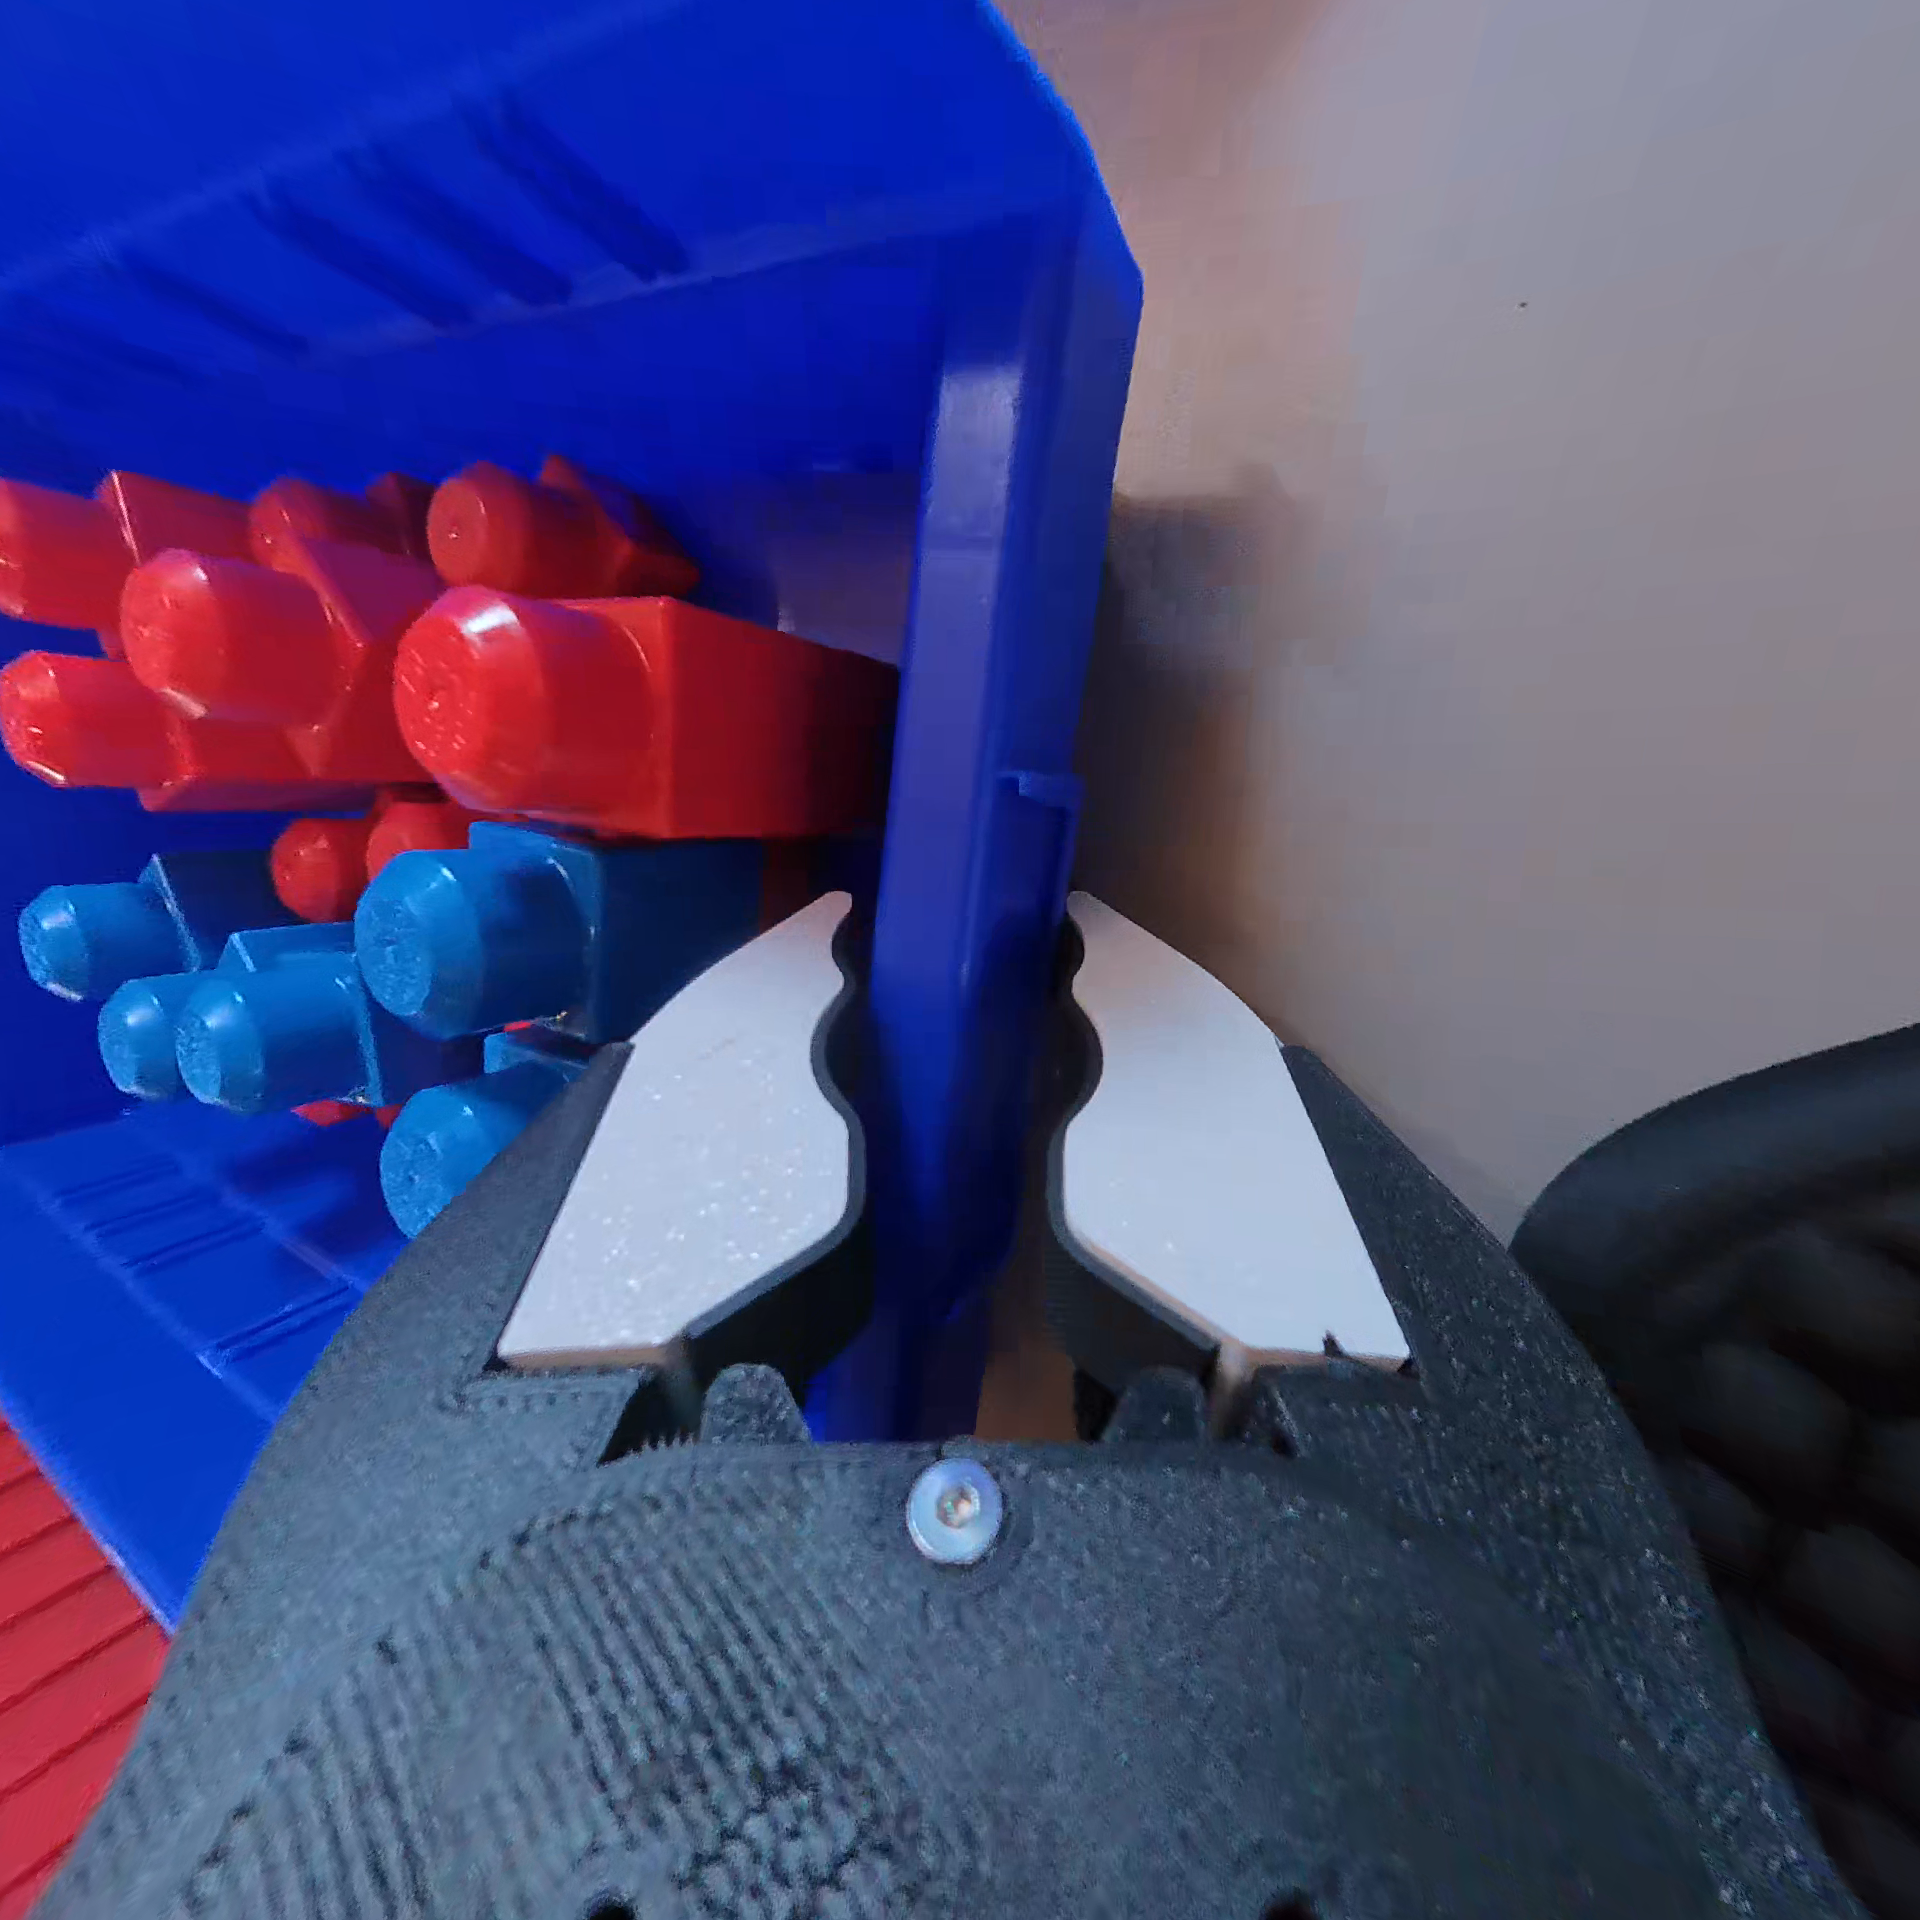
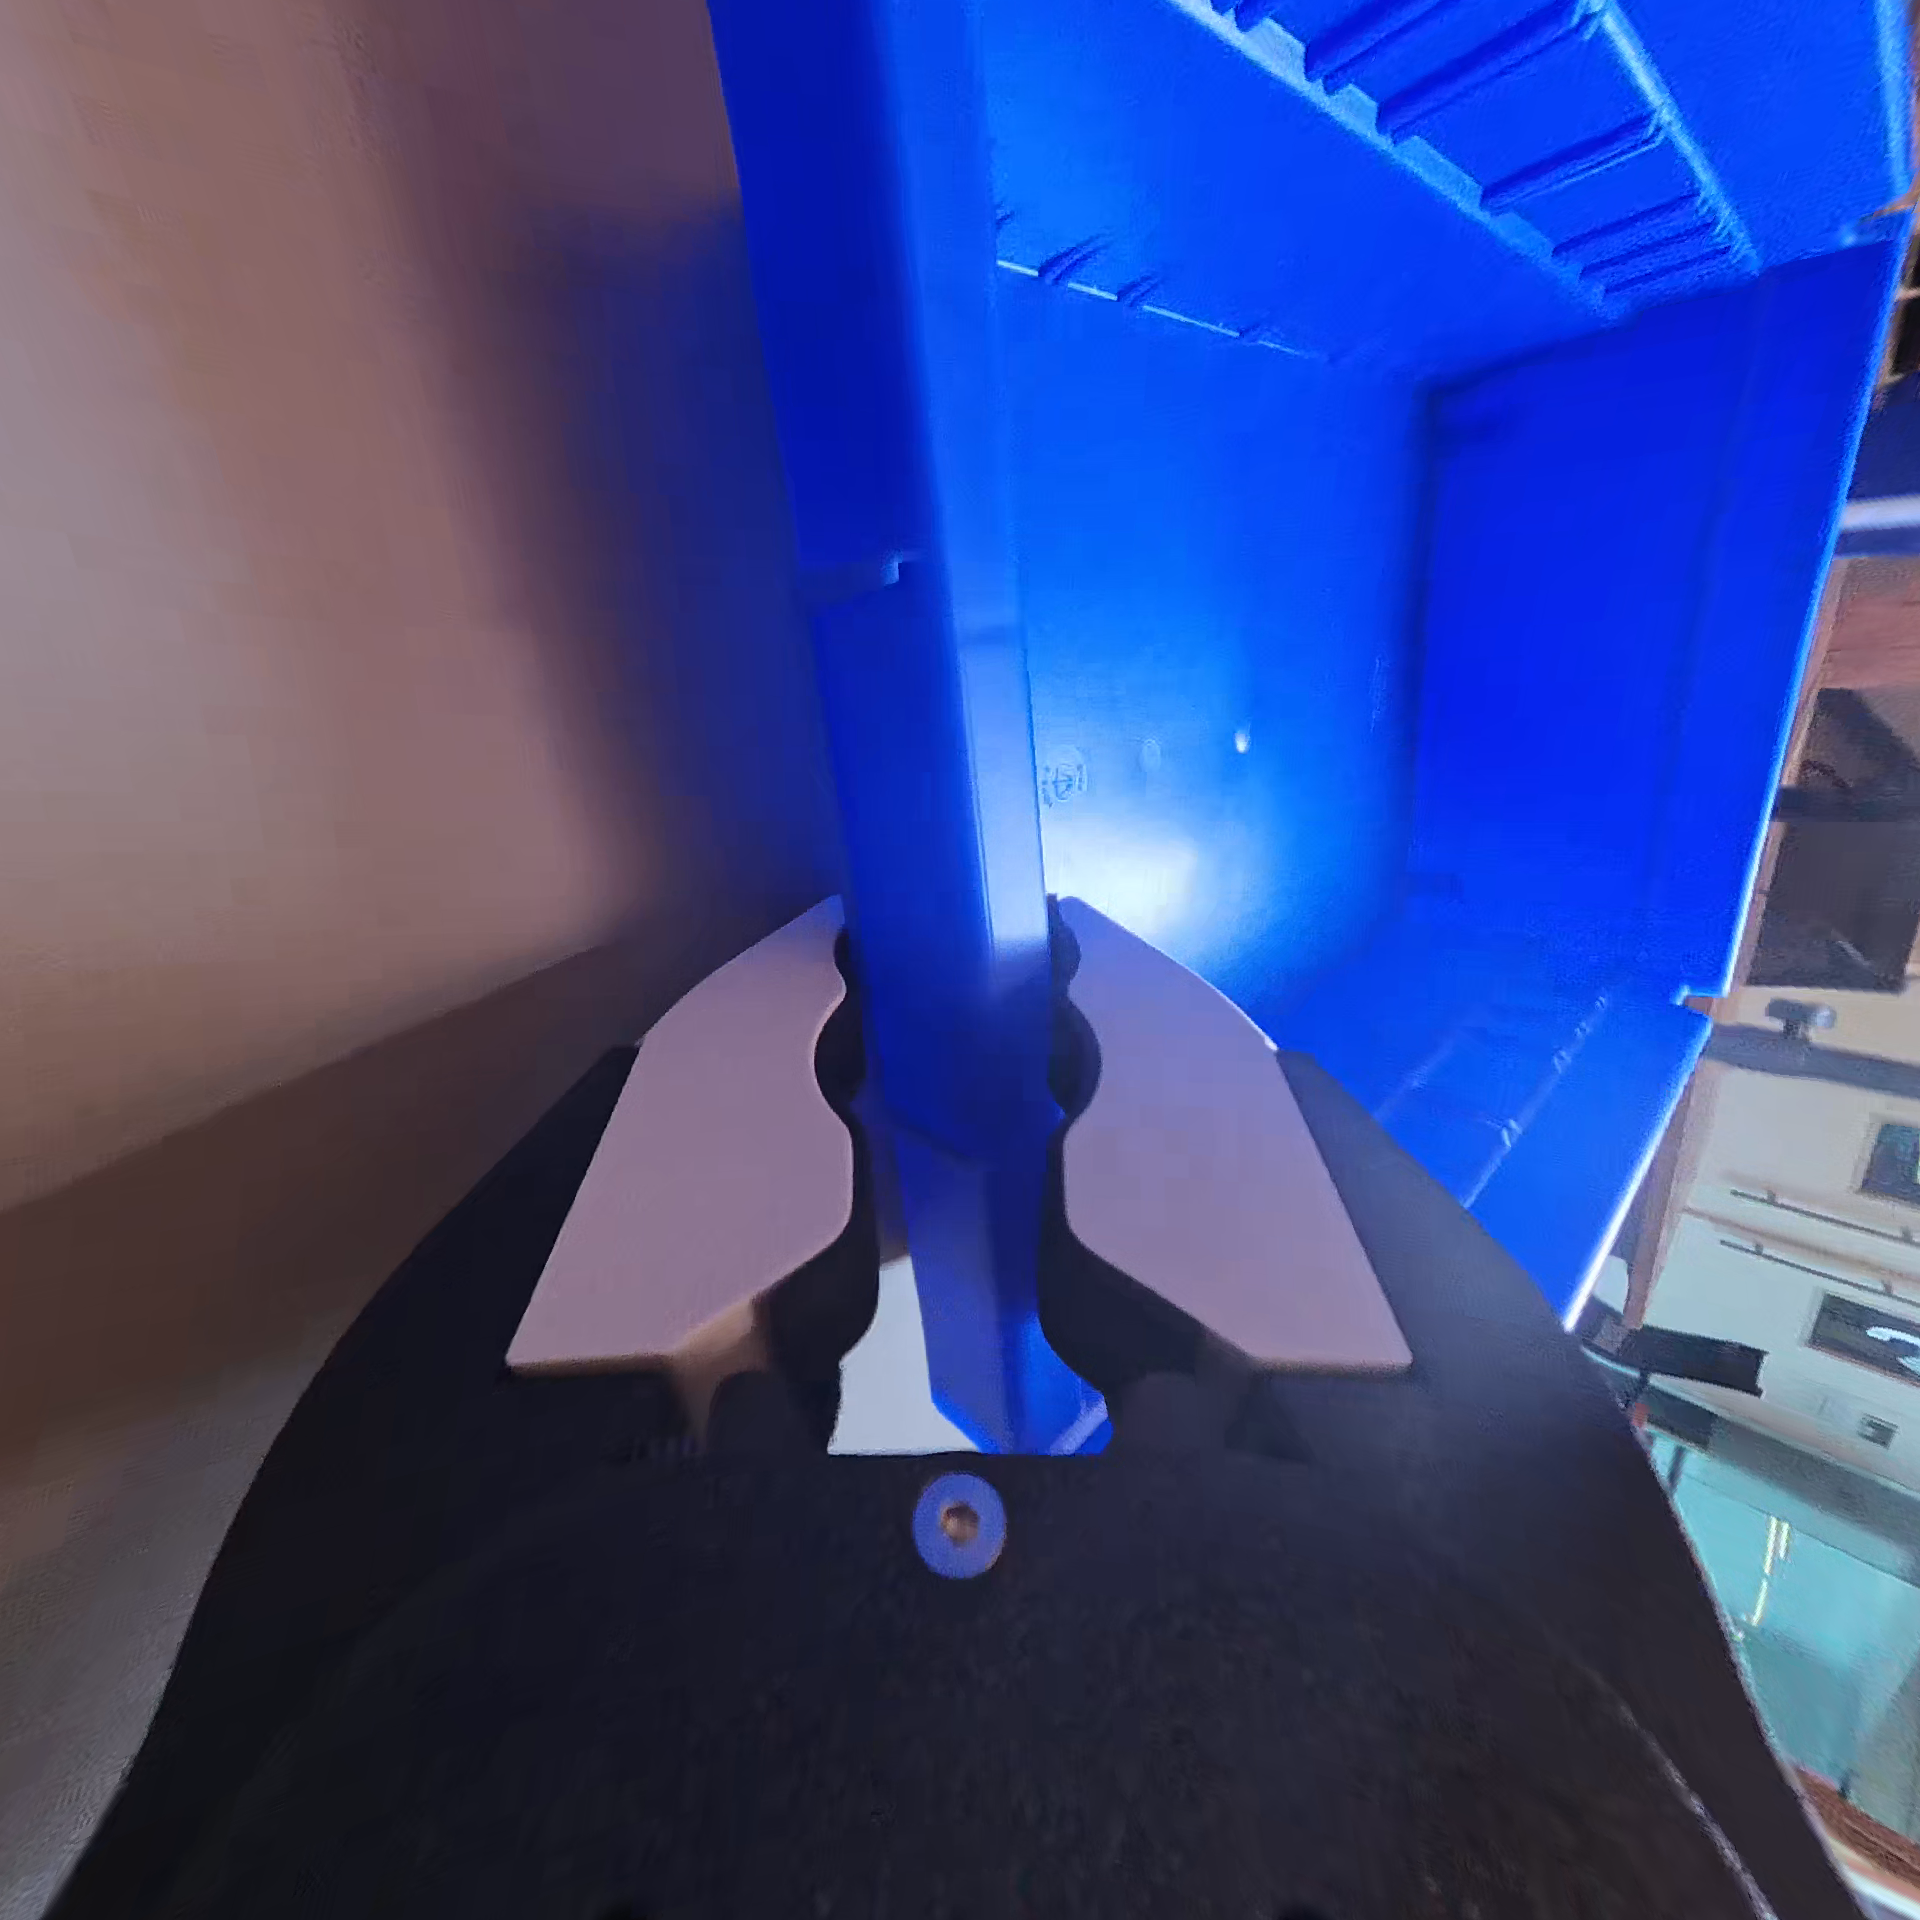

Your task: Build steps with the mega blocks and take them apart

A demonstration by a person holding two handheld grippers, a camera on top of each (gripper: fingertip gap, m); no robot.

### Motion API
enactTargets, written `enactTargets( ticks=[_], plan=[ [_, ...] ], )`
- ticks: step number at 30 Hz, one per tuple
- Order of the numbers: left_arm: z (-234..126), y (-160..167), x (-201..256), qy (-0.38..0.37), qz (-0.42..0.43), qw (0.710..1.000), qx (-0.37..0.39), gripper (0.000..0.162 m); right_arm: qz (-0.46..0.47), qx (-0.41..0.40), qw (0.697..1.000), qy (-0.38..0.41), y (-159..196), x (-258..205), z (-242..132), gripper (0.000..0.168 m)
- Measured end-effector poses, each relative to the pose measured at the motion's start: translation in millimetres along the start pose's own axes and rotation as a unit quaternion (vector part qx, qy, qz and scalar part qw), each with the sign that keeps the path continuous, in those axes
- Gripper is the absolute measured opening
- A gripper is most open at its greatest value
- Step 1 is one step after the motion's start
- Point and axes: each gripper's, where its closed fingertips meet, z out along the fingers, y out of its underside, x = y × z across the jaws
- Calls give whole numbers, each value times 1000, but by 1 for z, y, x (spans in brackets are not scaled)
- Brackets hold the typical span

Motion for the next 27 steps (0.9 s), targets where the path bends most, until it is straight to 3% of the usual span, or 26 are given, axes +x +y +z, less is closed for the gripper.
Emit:
enactTargets(
  ticks=[7,16,22,24,27],
  plan=[
    [16,-13,-21,-30,-9,999,16,33,39,-17,999,28,81,6,-23,33],
    [50,-18,-73,-28,-35,999,9,34,53,-30,997,43,167,57,-3,32],
    [65,-10,-103,-19,-61,998,10,34,53,-27,997,40,193,84,14,33],
    [66,-7,-107,-14,-75,997,10,35,77,-40,995,40,200,89,13,41],
    [65,-6,-108,-22,-74,997,12,36,142,14,989,35,167,92,-11,51]
  ],
)
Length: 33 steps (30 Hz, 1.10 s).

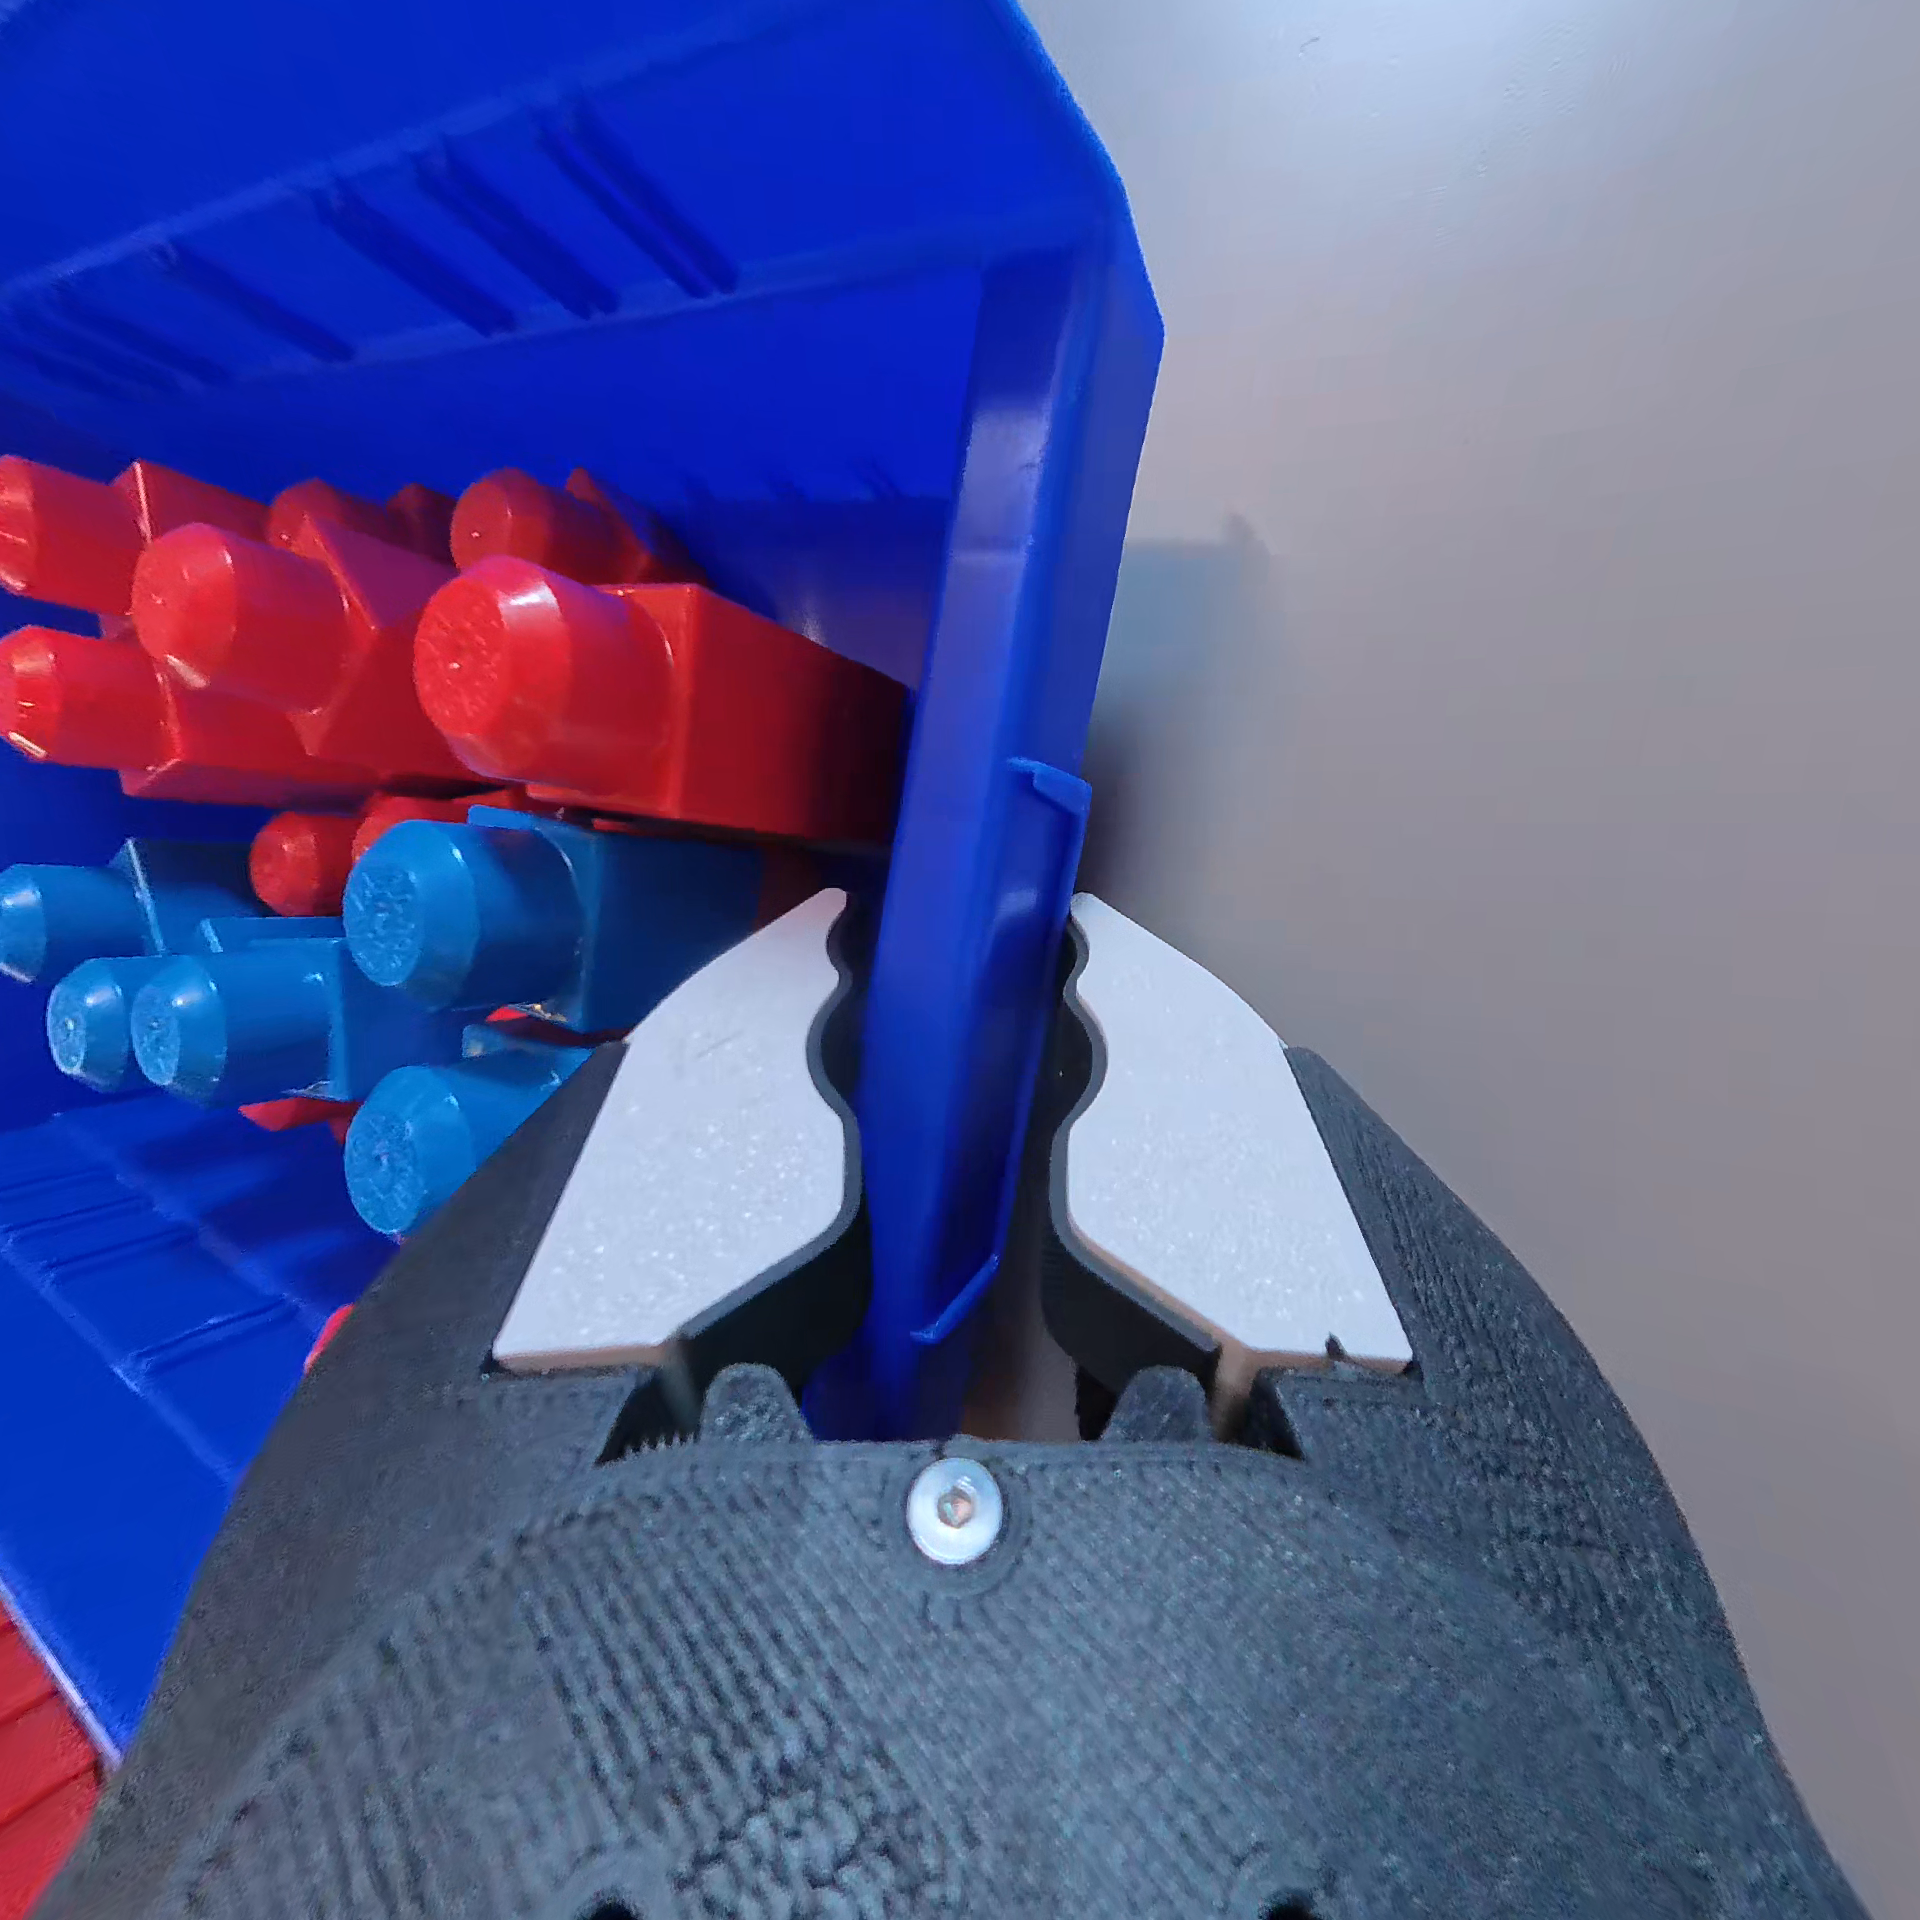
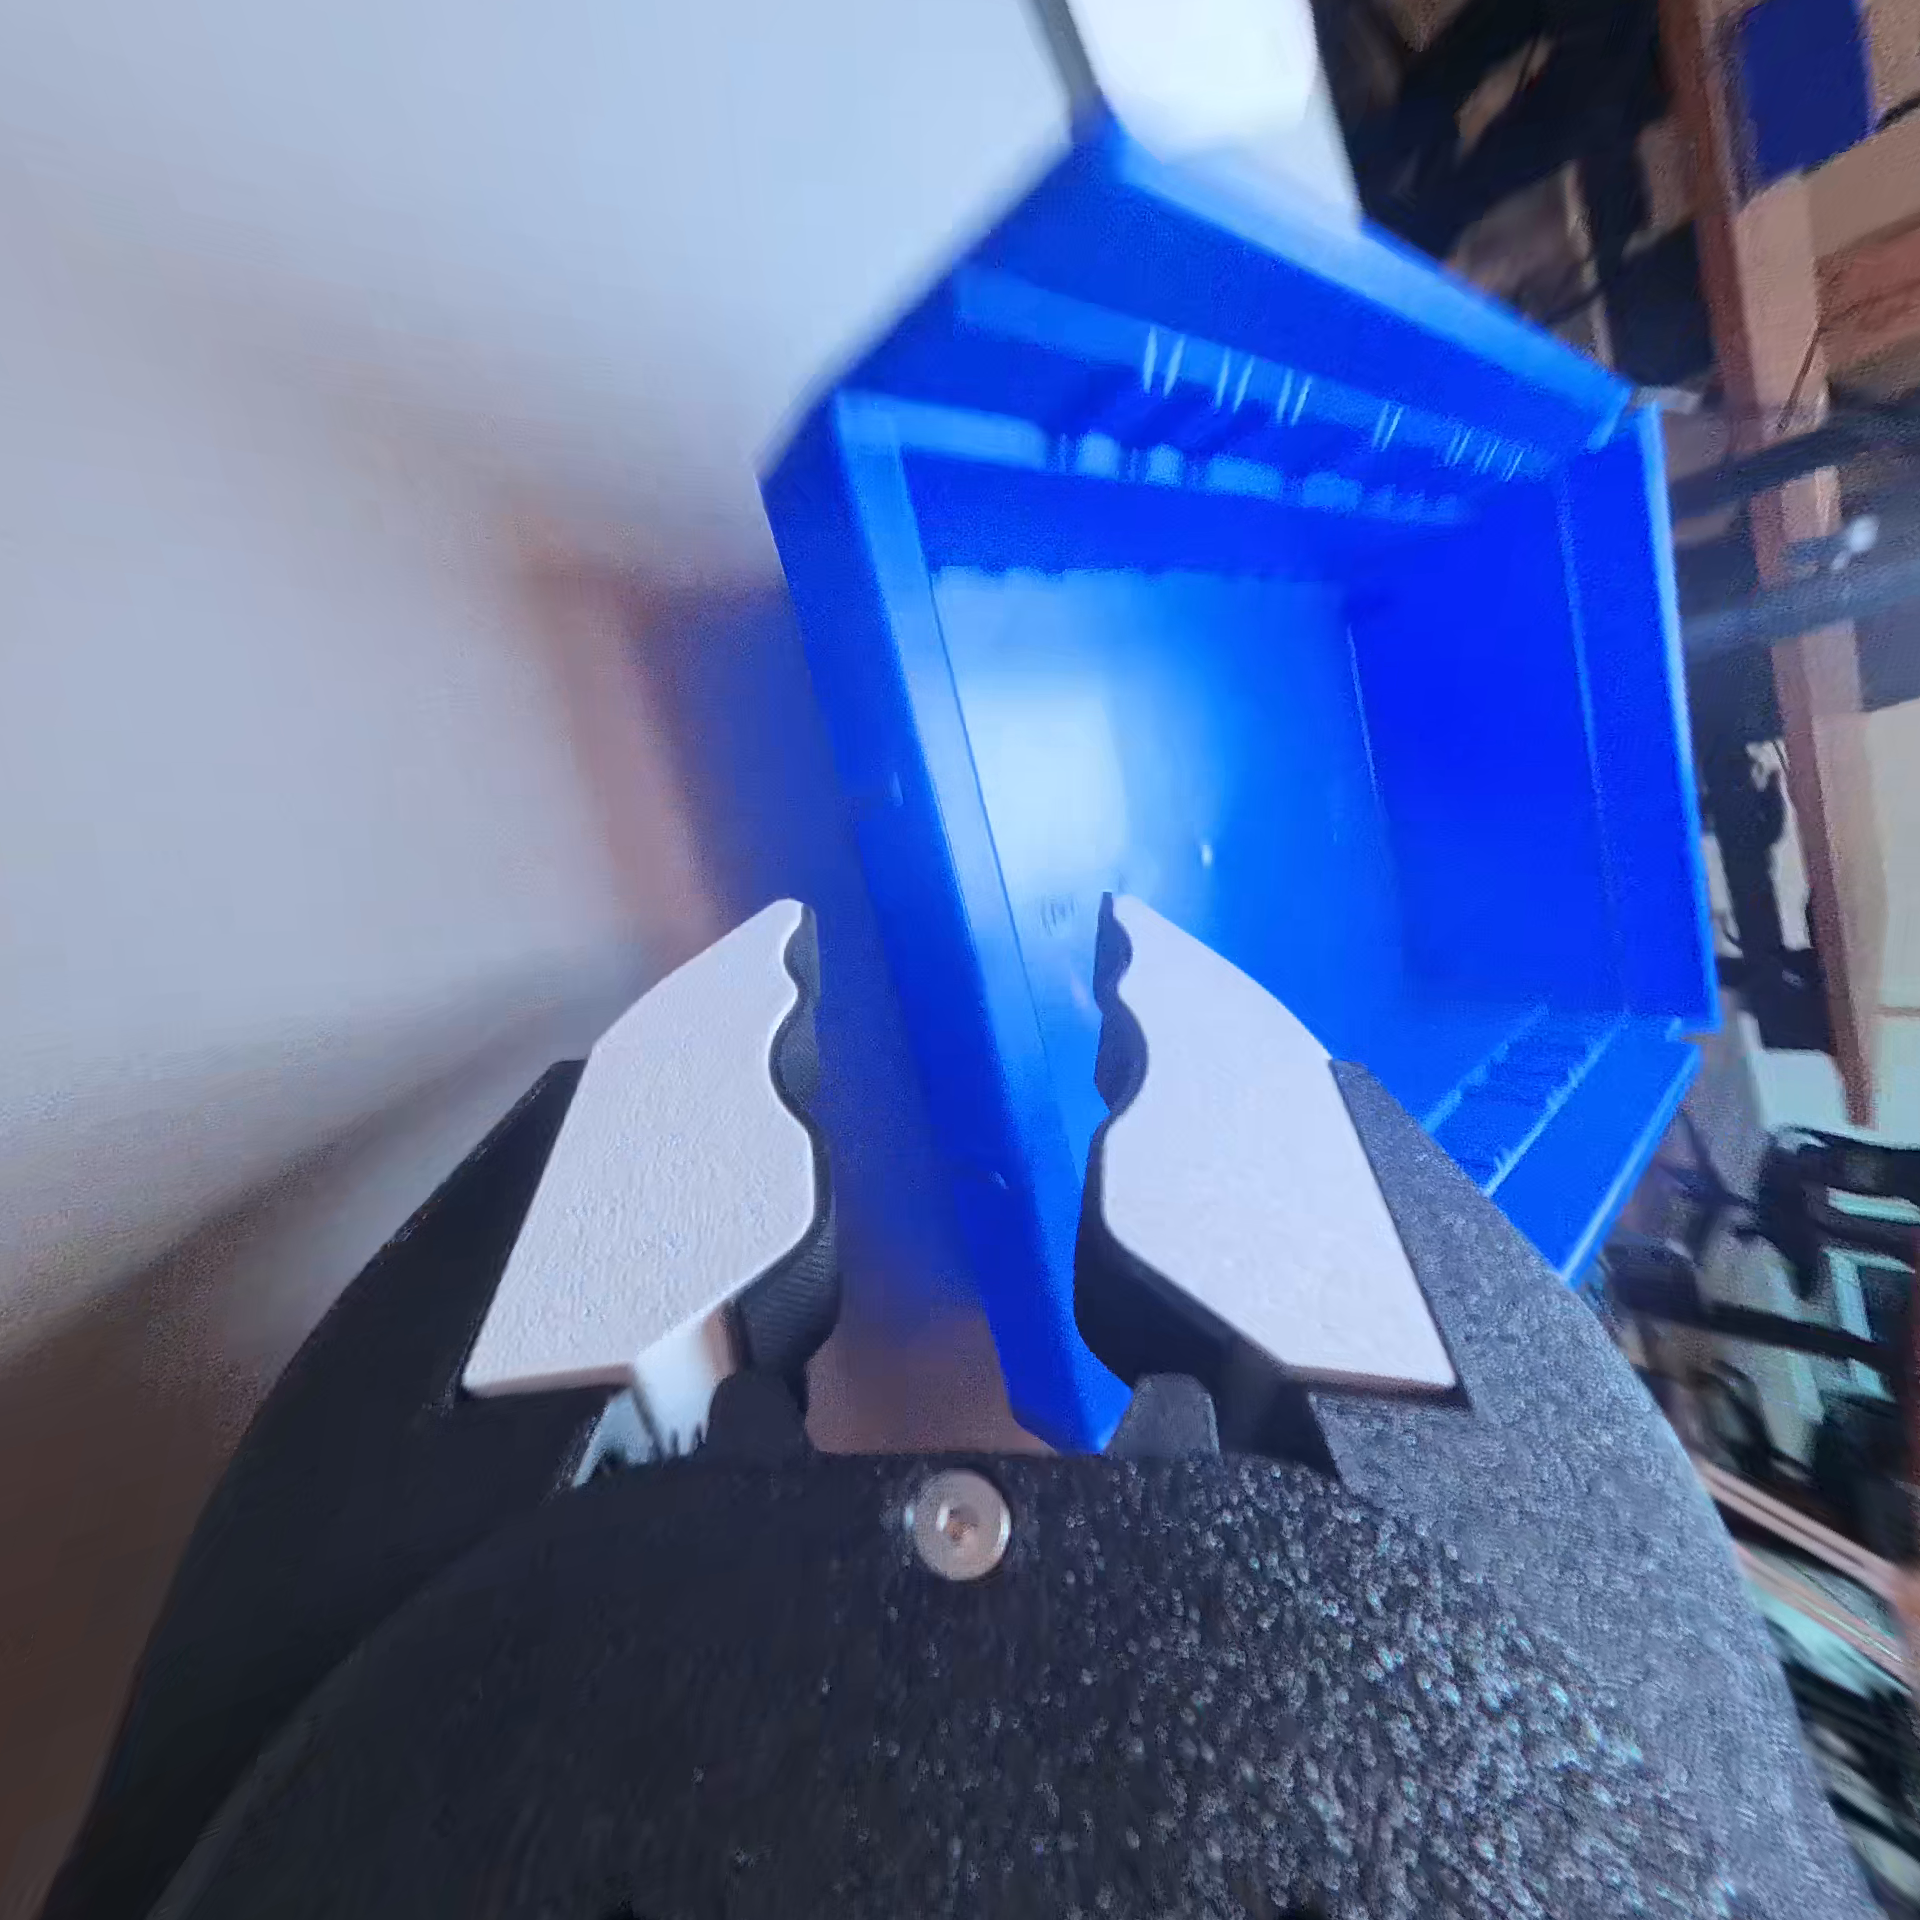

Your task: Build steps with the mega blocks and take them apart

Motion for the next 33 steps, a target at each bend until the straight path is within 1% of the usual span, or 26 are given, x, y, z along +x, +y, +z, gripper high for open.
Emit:
enactTargets(
  ticks=[2,4,6,8,9,10,11,12,14,15,17,20,22,25,30,31,33],
  plan=[
    [0,0,-1,-5,1,1000,3,36,47,78,996,-13,-45,-8,-24,54],
    [1,0,-5,-16,-4,1000,4,37,106,163,980,-48,-92,-20,-46,55],
    [3,2,-13,-38,-14,999,7,40,182,242,947,-106,-134,-32,-62,55],
    [0,7,-19,-54,-38,998,7,48,262,307,900,-163,-164,-39,-70,55],
    [-6,6,-20,-59,-47,997,14,53,295,329,880,-176,-172,-38,-69,55],
    [-15,1,-22,-59,-61,996,39,54,320,345,864,-178,-175,-36,-64,54],
    [-28,-8,-23,-51,-88,992,73,54,336,356,855,-172,-174,-34,-57,54],
    [-42,-19,-27,-36,-125,985,114,53,342,359,853,-161,-171,-32,-50,54],
    [-71,-43,-41,-4,-196,960,201,50,342,359,857,-137,-161,-29,-37,53],
    [-82,-50,-54,-3,-221,948,229,49,345,362,856,-132,-158,-28,-35,53],
    [-94,-56,-88,-29,-251,935,248,47,350,365,851,-137,-156,-32,-34,51],
    [-92,-54,-140,-64,-282,934,213,47,327,370,860,-132,-154,-40,-39,48],
    [-86,-56,-166,-54,-311,928,196,46,305,372,867,-128,-154,-47,-43,47],
    [-68,-46,-194,-54,-334,932,133,47,298,379,866,-136,-155,-51,-49,45],
    [-25,-6,-208,-44,-317,947,-34,52,310,383,857,-148,-155,-49,-50,44],
    [-18,1,-210,-43,-314,947,-57,53,311,382,857,-149,-154,-49,-50,43],
    [-6,7,-213,-37,-315,945,-79,53,313,380,858,-149,-152,-49,-50,43]
  ],
)
